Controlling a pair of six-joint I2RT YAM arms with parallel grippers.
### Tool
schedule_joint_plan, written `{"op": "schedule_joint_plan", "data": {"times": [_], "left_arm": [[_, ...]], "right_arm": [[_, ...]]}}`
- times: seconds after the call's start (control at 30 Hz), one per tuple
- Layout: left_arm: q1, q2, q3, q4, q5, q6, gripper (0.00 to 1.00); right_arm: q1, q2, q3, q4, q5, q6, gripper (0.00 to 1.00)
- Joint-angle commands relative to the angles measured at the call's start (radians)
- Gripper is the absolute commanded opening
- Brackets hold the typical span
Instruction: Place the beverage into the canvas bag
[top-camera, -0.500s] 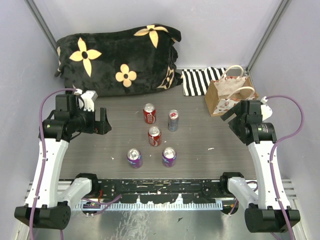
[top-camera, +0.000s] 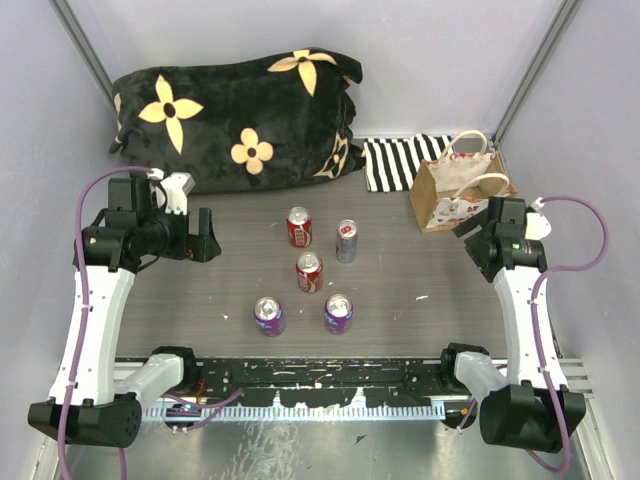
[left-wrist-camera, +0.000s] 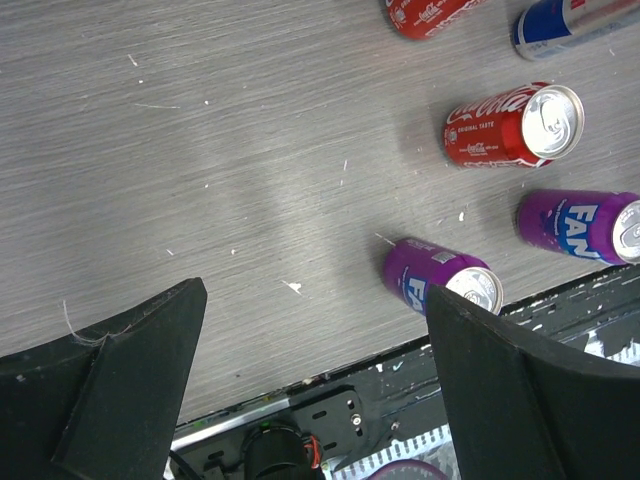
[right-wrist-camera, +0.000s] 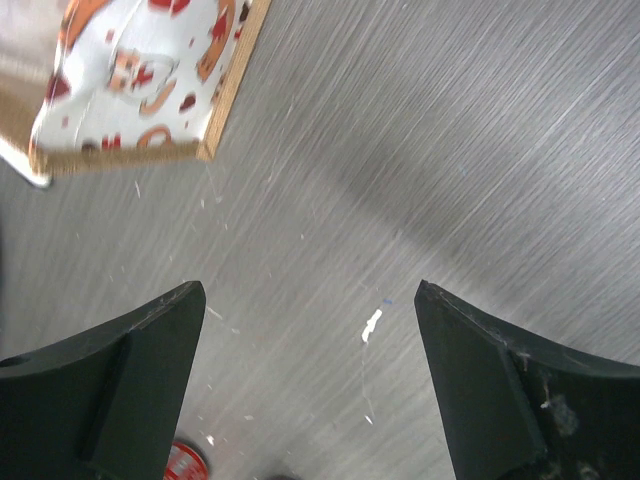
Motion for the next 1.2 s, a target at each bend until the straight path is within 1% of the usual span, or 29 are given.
{"op": "schedule_joint_plan", "data": {"times": [0.0,0.07,0.17,0.27,0.47,0.63,0.83,1.17], "left_arm": [[0.005,-0.030,0.015,-0.019,0.011,0.039,0.98],[0.003,-0.042,0.002,-0.018,0.020,0.051,0.98],[0.005,-0.054,-0.020,-0.009,0.030,0.061,0.98],[0.003,-0.059,-0.032,0.000,0.048,0.059,0.98],[0.004,-0.053,-0.037,0.016,0.068,0.048,0.98],[0.004,-0.052,-0.044,0.023,0.076,0.047,0.98],[0.003,-0.052,-0.065,0.034,0.085,0.042,0.98],[0.003,-0.030,-0.088,0.054,0.106,0.031,0.98]], "right_arm": [[-0.171,0.042,-0.007,0.118,-0.179,-0.010,0.90],[-0.214,0.061,0.019,0.134,-0.200,-0.024,0.89],[-0.240,0.099,0.067,0.148,-0.231,-0.028,0.89],[-0.258,0.136,0.088,0.188,-0.280,0.003,0.87],[-0.268,0.190,0.090,0.294,-0.355,0.085,0.85],[-0.267,0.224,0.044,0.395,-0.405,0.166,0.83],[-0.268,0.252,0.009,0.500,-0.415,0.227,0.82],[-0.268,0.358,0.025,0.612,-0.397,0.278,0.80]]}}
